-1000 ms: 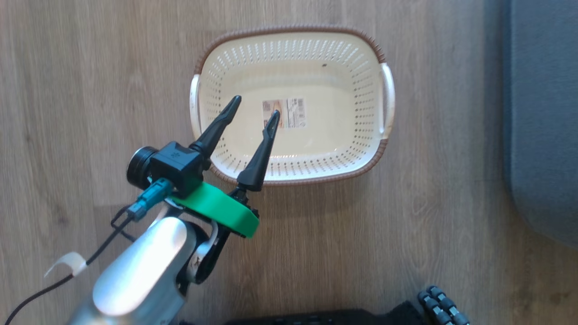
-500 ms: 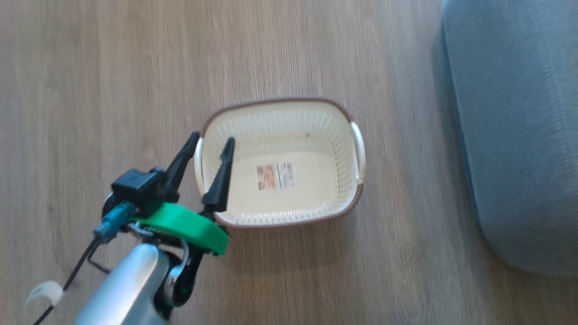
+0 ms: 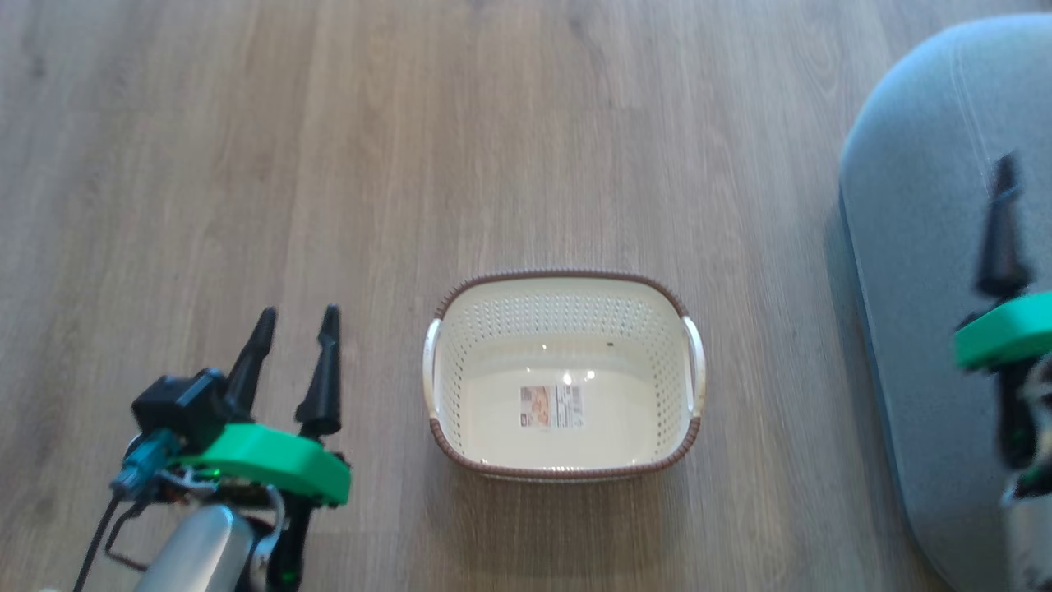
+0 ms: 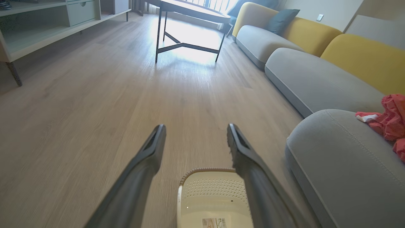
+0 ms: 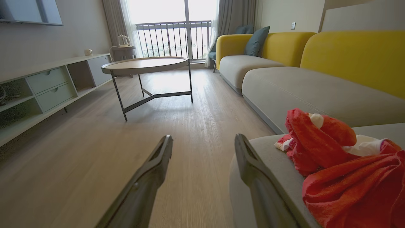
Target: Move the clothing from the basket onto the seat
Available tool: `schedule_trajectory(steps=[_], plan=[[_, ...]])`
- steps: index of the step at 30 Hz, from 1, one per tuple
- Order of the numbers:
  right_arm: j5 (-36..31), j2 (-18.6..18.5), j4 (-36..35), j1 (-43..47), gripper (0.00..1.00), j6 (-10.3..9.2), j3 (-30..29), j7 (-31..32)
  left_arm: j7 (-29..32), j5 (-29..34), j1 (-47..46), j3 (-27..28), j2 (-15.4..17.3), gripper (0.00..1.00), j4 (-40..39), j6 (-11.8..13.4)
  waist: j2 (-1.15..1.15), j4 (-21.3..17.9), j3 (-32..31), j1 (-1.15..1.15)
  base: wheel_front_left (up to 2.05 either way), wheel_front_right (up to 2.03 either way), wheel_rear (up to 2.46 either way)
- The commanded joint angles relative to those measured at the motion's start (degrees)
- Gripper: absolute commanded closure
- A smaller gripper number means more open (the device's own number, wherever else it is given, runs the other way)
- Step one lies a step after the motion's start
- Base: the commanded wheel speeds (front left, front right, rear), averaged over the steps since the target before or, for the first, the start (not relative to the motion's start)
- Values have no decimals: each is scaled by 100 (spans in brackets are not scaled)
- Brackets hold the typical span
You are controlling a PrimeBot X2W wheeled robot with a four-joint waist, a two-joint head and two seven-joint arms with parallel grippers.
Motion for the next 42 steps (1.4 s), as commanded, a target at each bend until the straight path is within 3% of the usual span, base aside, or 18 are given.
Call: schedule_trajectory(steps=[1,11,24,42], plan=[[-107,14,-242,35,0,40,209,-41,-52,62,-69,322,84,0,-96,-37,0,127,-168,1,0,0,0],[-716,315,402,779,0,40,962,-855,-52,353,167,873,82,0,317,-269,0,235,-473,1,0,0,0],[-934,692,1382,1135,0,40,727,-1321,-52,749,473,1474,-145,0,644,-529,0,202,-723,1,0,0,0],[-1108,826,1170,1151,0,40,584,-1346,-52,1165,545,1852,-528,0,520,-939,0,142,-622,1,0,0,0]])
